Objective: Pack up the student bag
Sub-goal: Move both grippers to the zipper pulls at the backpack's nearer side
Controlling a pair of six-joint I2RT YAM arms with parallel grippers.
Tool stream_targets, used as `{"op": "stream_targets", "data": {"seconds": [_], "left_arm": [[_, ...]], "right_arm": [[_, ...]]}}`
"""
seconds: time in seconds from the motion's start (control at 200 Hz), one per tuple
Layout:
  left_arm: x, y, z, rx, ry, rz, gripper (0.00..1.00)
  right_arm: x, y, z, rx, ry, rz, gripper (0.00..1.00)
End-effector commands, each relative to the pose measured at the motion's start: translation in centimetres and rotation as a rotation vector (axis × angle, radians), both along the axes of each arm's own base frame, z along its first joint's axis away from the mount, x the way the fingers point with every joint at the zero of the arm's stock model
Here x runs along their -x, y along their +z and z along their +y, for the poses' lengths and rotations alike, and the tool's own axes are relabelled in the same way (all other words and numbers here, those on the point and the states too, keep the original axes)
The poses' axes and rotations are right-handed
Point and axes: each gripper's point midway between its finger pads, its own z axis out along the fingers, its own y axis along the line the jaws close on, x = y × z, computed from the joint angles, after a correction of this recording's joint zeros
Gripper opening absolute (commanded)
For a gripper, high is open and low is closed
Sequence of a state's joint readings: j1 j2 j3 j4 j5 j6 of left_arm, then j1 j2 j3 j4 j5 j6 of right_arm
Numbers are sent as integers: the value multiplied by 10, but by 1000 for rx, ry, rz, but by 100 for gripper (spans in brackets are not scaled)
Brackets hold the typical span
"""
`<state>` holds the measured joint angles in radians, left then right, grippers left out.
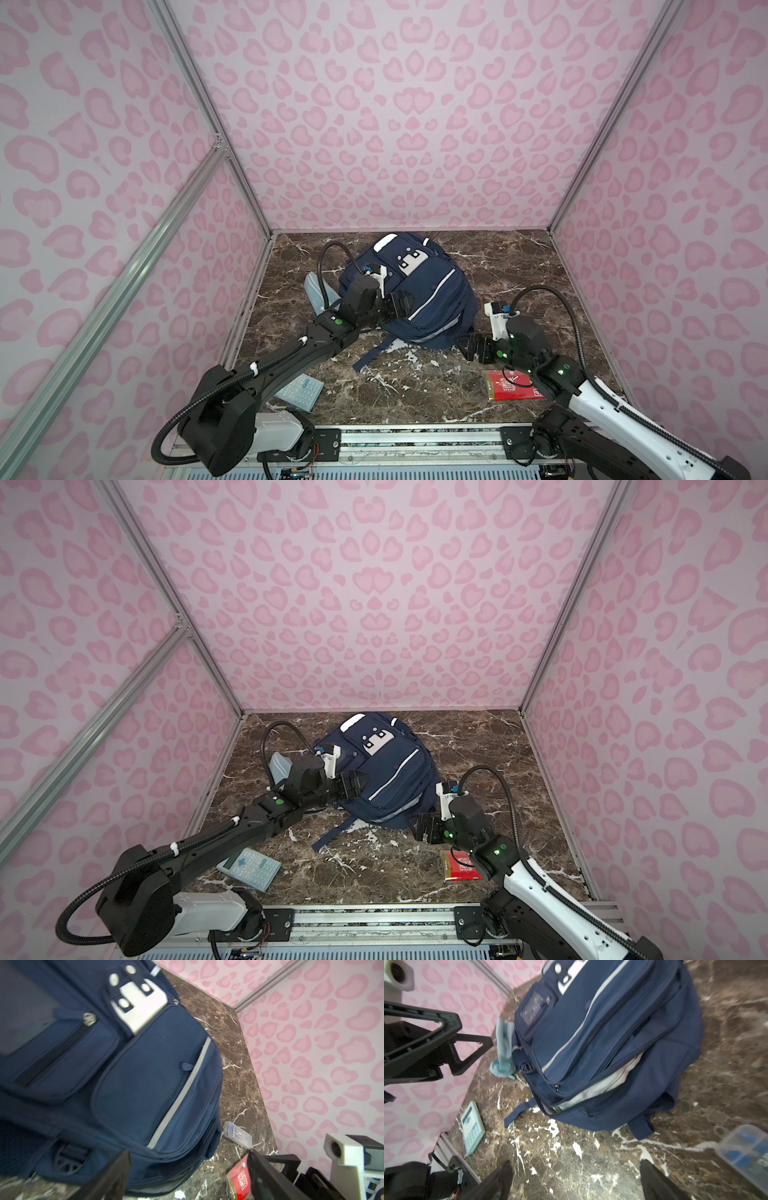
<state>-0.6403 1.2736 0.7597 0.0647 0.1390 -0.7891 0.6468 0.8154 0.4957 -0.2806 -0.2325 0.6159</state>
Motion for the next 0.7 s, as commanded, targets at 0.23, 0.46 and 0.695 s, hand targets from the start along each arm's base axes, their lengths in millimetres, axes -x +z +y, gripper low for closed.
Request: {"op": "stream_targets", "data": {"seconds": [0.23,0.46,0.695], "left_arm": [[1,-65,89,79,455,38,75],[-22,-85,102,3,543,5,76],[-49,-95,96,-75,550,-51,60]], "right_arm": [[-1,-25,80,181,77,-65,87],[-28,-73,98,257,-8,31,90],[-43,-96,71,291,-100,81,70]]}}
